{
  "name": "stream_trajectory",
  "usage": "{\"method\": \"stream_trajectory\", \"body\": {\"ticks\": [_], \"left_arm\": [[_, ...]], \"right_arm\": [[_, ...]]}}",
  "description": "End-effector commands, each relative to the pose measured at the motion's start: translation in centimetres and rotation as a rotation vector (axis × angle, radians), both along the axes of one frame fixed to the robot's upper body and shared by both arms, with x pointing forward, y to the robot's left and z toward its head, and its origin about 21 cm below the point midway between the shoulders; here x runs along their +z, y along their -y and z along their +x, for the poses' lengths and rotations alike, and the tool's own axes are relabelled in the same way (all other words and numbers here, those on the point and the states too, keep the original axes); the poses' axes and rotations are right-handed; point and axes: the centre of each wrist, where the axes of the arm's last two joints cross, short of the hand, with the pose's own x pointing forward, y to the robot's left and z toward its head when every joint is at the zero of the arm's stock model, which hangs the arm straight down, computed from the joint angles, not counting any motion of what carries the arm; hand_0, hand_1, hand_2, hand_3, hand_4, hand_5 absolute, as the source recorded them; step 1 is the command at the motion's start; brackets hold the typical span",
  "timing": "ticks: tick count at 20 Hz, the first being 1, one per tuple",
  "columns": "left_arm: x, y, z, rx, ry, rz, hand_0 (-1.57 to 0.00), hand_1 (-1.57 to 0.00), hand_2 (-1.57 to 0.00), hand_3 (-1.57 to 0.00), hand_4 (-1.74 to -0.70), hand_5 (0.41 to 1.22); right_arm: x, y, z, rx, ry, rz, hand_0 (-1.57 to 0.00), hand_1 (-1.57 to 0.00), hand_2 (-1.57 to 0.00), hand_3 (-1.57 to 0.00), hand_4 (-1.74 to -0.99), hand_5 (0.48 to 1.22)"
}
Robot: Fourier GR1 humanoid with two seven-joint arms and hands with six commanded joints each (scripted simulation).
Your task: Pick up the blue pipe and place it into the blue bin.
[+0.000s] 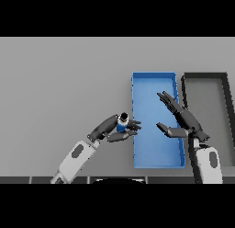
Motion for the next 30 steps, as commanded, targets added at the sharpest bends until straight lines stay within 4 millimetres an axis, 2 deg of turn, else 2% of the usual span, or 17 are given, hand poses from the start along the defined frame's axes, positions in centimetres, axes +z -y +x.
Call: {"method": "stream_trajectory", "body": {"ticks": [1,2,6,9,12,15,17,20,23,24,25,26,27,28,30], "left_arm": [[0.0,-0.1,0.0,0.007,-0.001,0.003,-1.57,-1.57,-1.57,-1.57,-1.47,1.221],[0.1,-0.6,0.3,0.013,0.001,0.012,-1.57,-1.57,-1.57,-1.57,-1.47,1.221],[0.2,-0.3,0.4,0.01,0.009,0.02,-1.57,-1.57,-1.57,-1.57,-1.47,1.221],[0.0,0.0,0.7,0.013,0.01,0.028,-1.57,-1.57,-1.57,-1.57,-1.47,1.221],[-0.2,-0.3,0.9,0.002,0.018,0.01,-1.57,-1.57,-1.57,-1.57,-1.47,1.221],[0.5,0.0,1.0,-0.021,0.0,0.002,-1.57,-1.57,-1.57,-1.57,-1.46,1.221],[0.0,-0.1,1.1,-0.026,-0.031,0.015,-1.57,-1.57,-1.57,-1.57,-1.47,1.221],[-0.1,-0.4,1.1,-0.01,-0.024,0.03,-1.57,-1.57,-1.57,-1.57,-1.47,1.221],[-0.1,-0.3,1.3,0.0,-0.016,0.041,-1.57,-1.57,-1.57,-1.57,-1.47,1.221],[-0.1,-0.4,1.3,0.0,-0.016,0.047,-1.57,-1.57,-1.57,-1.57,-1.46,1.221],[-0.2,-0.7,1.1,-0.007,-0.007,0.024,-1.57,-1.57,-1.57,-1.57,-1.52,1.221],[-0.2,-1.0,1.1,0.001,-0.032,0.055,-1.57,-1.57,-1.57,-1.57,-1.56,1.221],[0.0,-0.3,1.0,-0.004,-0.038,0.081,-1.57,-1.57,-1.57,-1.57,-1.59,1.221],[0.0,-0.3,0.8,0.002,-0.037,0.088,-1.57,-1.57,-1.57,-1.57,-1.62,1.221],[-0.1,-0.7,1.1,0.011,-0.041,0.072,-1.57,-1.57,-1.57,-1.51,-1.66,1.221]], "right_arm": [[0.9,-0.7,0.2,0.055,0.004,-0.014,0.0,-0.01,-0.11,0.0,-1.247,0.568],[1.8,-1.2,0.4,0.094,0.017,-0.029,0.0,-0.01,-0.1,0.0,-1.255,0.56],[4.8,-3.7,0.9,0.236,0.076,-0.126,0.0,0.0,-0.07,0.0,-1.291,0.558],[6.2,-5.8,1.7,0.325,0.106,-0.159,0.0,0.0,-0.04,0.0,-1.302,0.559],[6.6,-7.5,2.3,0.403,0.089,-0.167,0.0,0.0,-0.04,0.0,-1.282,0.555],[7.2,-9.6,2.9,0.464,0.118,-0.203,0.0,0.0,-0.05,0.0,-1.242,0.551],[7.7,-10.9,3.2,0.496,0.127,-0.226,-0.01,-0.02,-0.07,0.0,-1.223,0.54],[8.3,-12.1,4.1,0.516,0.119,-0.256,-0.02,-0.03,-0.08,0.0,-1.186,0.521],[8.2,-13.2,4.6,0.554,0.114,-0.28,-0.07,-0.11,-0.17,-0.04,-1.204,0.497],[8.1,-13.4,4.9,0.561,0.109,-0.293,-0.17,-0.22,-0.26,-0.13,-1.233,0.487],[8.0,-13.8,4.9,0.581,0.117,-0.291,-0.32,-0.36,-0.38,-0.24,-1.278,0.485],[8.1,-13.9,5.1,0.588,0.126,-0.282,-0.51,-0.53,-0.54,-0.4,-1.331,0.489],[8.0,-14.5,5.1,0.596,0.129,-0.274,-0.7,-0.7,-0.74,-0.6,-1.406,0.5],[8.0,-14.6,5.0,0.6,0.133,-0.271,-0.88,-0.88,-0.91,-0.76,-1.467,0.518],[7.8,-15.1,4.9,0.611,0.109,-0.256,-1.13,-1.13,-1.15,-0.95,-1.551,0.596]]}}
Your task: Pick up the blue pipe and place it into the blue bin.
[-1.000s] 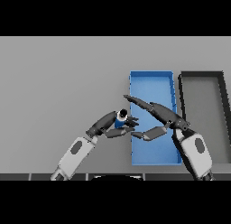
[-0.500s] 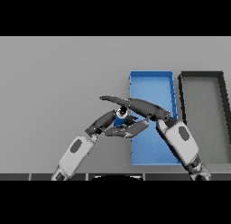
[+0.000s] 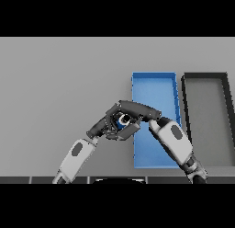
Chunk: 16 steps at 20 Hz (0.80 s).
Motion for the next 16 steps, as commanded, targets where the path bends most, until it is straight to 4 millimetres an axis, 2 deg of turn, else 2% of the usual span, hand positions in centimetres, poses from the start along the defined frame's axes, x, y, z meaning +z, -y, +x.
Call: {"method": "stream_trajectory", "body": {"ticks": [1,3,6,9,14,15,16], "left_arm": [[-0.2,0.3,-0.2,-0.011,-0.007,-0.041,-1.57,-1.57,-1.57,-1.52,-1.68,1.221],[0.0,0.4,-0.2,-0.019,-0.018,-0.064,-1.57,-1.57,-1.57,-1.5,-1.7,1.221],[0.1,0.3,-0.1,-0.025,-0.023,-0.064,-1.57,-1.57,-1.57,-1.44,-1.72,1.221],[0.5,0.1,0.1,-0.026,-0.005,-0.064,-1.57,-1.57,-1.57,-1.43,-1.73,1.221],[0.4,-0.4,-0.1,0.019,0.054,-0.038,-1.57,-1.57,-1.57,-1.45,-1.72,1.221],[0.2,-0.4,-0.1,0.025,0.071,-0.025,-1.46,-1.34,-1.29,-1.17,-1.6,1.221],[0.2,-0.4,0.2,0.005,0.072,-0.01,-1.17,-1.07,-1.03,-0.93,-1.47,1.221]], "right_arm": [[-0.3,-0.2,-0.1,0.001,-0.021,0.005,-1.22,-1.22,-1.23,-1.02,-1.581,0.65],[-0.5,-0.1,-0.1,0.014,-0.037,0.041,-1.34,-1.34,-1.35,-1.19,-1.628,0.856],[-0.9,-0.5,-0.2,0.024,-0.001,0.068,-1.45,-1.45,-1.46,-1.36,-1.68,1.034],[-0.7,-0.6,-0.5,0.039,0.028,0.085,-1.51,-1.51,-1.51,-1.46,-1.71,1.125],[-1.1,-0.5,-0.9,-0.001,0.007,0.126,-1.55,-1.55,-1.55,-1.54,-1.731,1.19],[-1.1,-0.6,-1.0,-0.007,0.02,0.122,-1.56,-1.56,-1.56,-1.54,-1.733,1.196],[-1.1,-0.6,-1.0,-0.016,0.026,0.116,-1.56,-1.56,-1.56,-1.55,-1.734,1.201]]}}
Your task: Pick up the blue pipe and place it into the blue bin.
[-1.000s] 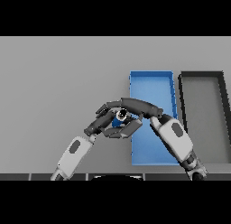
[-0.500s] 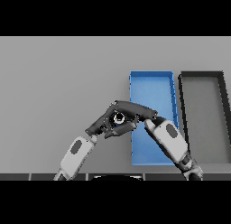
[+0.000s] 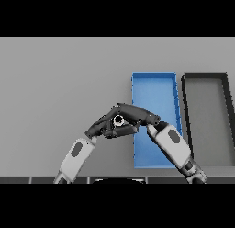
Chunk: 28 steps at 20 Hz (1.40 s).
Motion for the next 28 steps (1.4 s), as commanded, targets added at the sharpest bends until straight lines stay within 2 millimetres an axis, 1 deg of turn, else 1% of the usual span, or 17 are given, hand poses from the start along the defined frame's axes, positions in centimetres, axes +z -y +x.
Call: {"method": "stream_trajectory", "body": {"ticks": [1,2,3,5,7,8,9,12,15,16,17,19,20,23,24,25,28], "left_arm": [[0.2,0.0,0.2,-0.026,-0.008,0.019,-0.94,-0.86,-0.83,-0.75,-1.37,1.221],[0.1,-0.4,0.2,-0.045,-0.003,0.035,-0.75,-0.69,-0.66,-0.6,-1.28,1.221],[0.3,-0.7,0.1,-0.055,0.002,0.043,-0.6,-0.55,-0.53,-0.48,-1.21,1.221],[0.1,-0.4,0.1,-0.042,-0.013,0.072,-0.38,-0.35,-0.34,-0.3,-1.08,1.029],[0.3,-0.4,0.0,-0.024,-0.034,0.085,-0.24,-0.22,-0.22,-0.19,-1.02,0.848],[0.0,-0.6,0.2,-0.023,-0.044,0.088,-0.2,-0.18,-0.17,-0.16,-1.0,0.77],[0.0,-0.7,-0.1,-0.013,-0.061,0.074,-0.16,-0.14,-0.14,-0.12,-0.98,0.704],[0.0,-0.7,-0.2,-0.003,-0.086,0.085,-0.08,-0.07,-0.07,-0.06,-0.97,0.567],[-0.2,-0.6,-0.2,0.012,-0.078,0.106,-0.04,-0.04,-0.04,-0.03,-0.94,0.495],[-0.5,-0.6,-0.3,0.015,-0.09,0.125,-0.03,-0.03,-0.03,-0.03,-0.93,0.484],[-0.4,-0.6,-0.4,0.015,-0.08,0.116,-0.03,-0.02,-0.02,-0.02,-0.92,0.482],[-0.4,-0.6,-0.3,0.012,-0.085,0.111,-0.02,-0.01,-0.01,-0.01,-0.91,0.47],[-0.5,-0.6,-0.4,0.014,-0.092,0.119,-0.01,-0.01,-0.01,-0.01,-0.91,0.464],[-0.3,-1.0,0.1,0.017,-0.1,0.145,-0.01,-0.01,-0.01,0.0,-0.91,0.445],[-0.5,-0.7,-0.1,0.005,-0.11,0.142,0.0,0.0,0.0,0.0,-0.91,0.441],[-0.5,-1.0,-0.1,0.003,-0.112,0.139,0.0,0.0,0.0,0.0,-0.91,0.437],[-0.3,-0.7,-0.5,0.002,-0.122,0.146,0.0,0.0,0.0,0.0,-0.9,0.432]], "right_arm": [[-0.1,0.0,0.0,-0.004,-0.004,0.001,-1.56,-1.56,-1.56,-1.55,-1.736,1.205],[0.2,0.1,0.0,-0.006,-0.016,-0.009,-1.56,-1.56,-1.56,-1.56,-1.737,1.208],[0.3,-0.4,-0.1,-0.006,-0.027,-0.006,-1.56,-1.56,-1.56,-1.56,-1.738,1.211],[0.4,-0.7,-0.2,-0.026,-0.029,-0.036,-1.57,-1.57,-1.57,-1.56,-1.739,1.214],[0.6,-0.5,-0.4,-0.038,-0.009,-0.053,-1.57,-1.57,-1.57,-1.57,-1.74,1.217],[0.8,-0.8,-0.3,-0.045,-0.003,-0.062,-1.57,-1.57,-1.57,-1.57,-1.74,1.218],[0.7,-0.5,-0.2,-0.044,-0.001,-0.049,-1.57,-1.57,-1.57,-1.57,-1.74,1.218],[0.3,-0.3,-0.6,-0.021,-0.019,-0.013,-1.57,-1.57,-1.57,-1.57,-1.741,1.22],[0.7,-0.3,-0.4,-0.014,-0.06,0.026,-1.57,-1.57,-1.57,-1.57,-1.741,1.22],[1.0,-0.4,-0.5,-0.005,-0.096,0.048,-1.57,-1.57,-1.57,-1.57,-1.741,1.22],[1.8,-0.2,-0.2,-0.01,-0.103,0.052,-1.57,-1.57,-1.57,-1.57,-1.741,1.221],[3.9,-0.3,0.1,-0.017,-0.163,0.081,-1.57,-1.57,-1.57,-1.57,-1.741,1.221],[4.6,0.1,0.6,-0.017,-0.174,0.082,-1.57,-1.57,-1.57,-1.57,-1.741,1.221],[9.1,0.6,1.8,0.023,-0.165,0.161,-1.57,-1.57,-1.57,-1.57,-1.741,1.221],[10.3,1.0,2.2,0.043,-0.138,0.191,-1.57,-1.57,-1.57,-1.57,-1.741,1.221],[11.5,1.5,3.0,0.037,-0.133,0.227,-1.57,-1.57,-1.57,-1.57,-1.741,1.221],[14.6,2.7,4.3,-0.116,-0.051,0.319,-1.57,-1.57,-1.57,-1.57,-1.741,1.221]]}}
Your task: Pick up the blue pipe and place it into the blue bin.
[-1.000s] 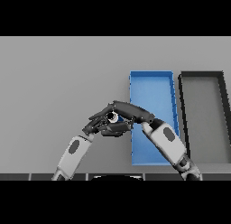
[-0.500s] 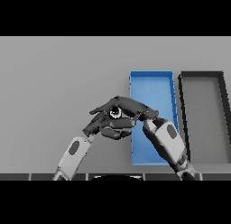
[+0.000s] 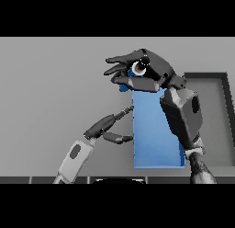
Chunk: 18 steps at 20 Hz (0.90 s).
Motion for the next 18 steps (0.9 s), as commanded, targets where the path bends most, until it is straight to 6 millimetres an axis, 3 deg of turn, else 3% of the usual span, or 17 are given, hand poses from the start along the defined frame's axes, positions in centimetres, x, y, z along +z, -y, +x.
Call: {"method": "stream_trajectory", "body": {"ticks": [1,3,6,10,14,18], "left_arm": [[0.1,-0.1,0.4,0.014,0.001,0.017,0.0,0.0,0.0,0.0,-0.9,0.43],[-0.1,-0.4,0.3,0.014,-0.001,0.025,0.0,0.0,0.0,0.0,-0.89,0.425],[0.2,-0.2,0.3,0.014,0.015,0.021,0.0,0.0,0.0,0.0,-0.89,0.412],[0.2,-0.7,0.4,0.012,0.039,0.03,0.0,0.0,0.0,0.0,-0.87,0.415],[0.0,-0.7,0.5,0.02,0.032,0.039,0.0,0.0,0.0,0.0,-0.87,0.42],[-0.1,-0.2,-0.1,0.014,0.016,0.006,0.0,0.0,0.0,0.0,-0.88,0.423]], "right_arm": [[0.9,0.9,0.8,-0.062,0.007,0.0,-1.57,-1.57,-1.57,-1.57,-1.741,1.221],[1.6,2.6,2.7,-0.164,-0.029,-0.01,-1.57,-1.57,-1.57,-1.57,-1.741,1.221],[1.0,4.8,4.9,-0.287,-0.059,-0.034,-1.57,-1.57,-1.57,-1.57,-1.741,1.221],[-2.6,8.9,6.9,-0.428,-0.177,-0.077,-1.57,-1.57,-1.57,-1.57,-1.741,1.221],[-6.6,11.8,6.2,-0.501,-0.291,-0.125,-1.57,-1.57,-1.57,-1.57,-1.741,1.221],[-11.0,13.1,4.4,-0.576,-0.427,-0.195,-1.57,-1.57,-1.57,-1.57,-1.741,1.221]]}}
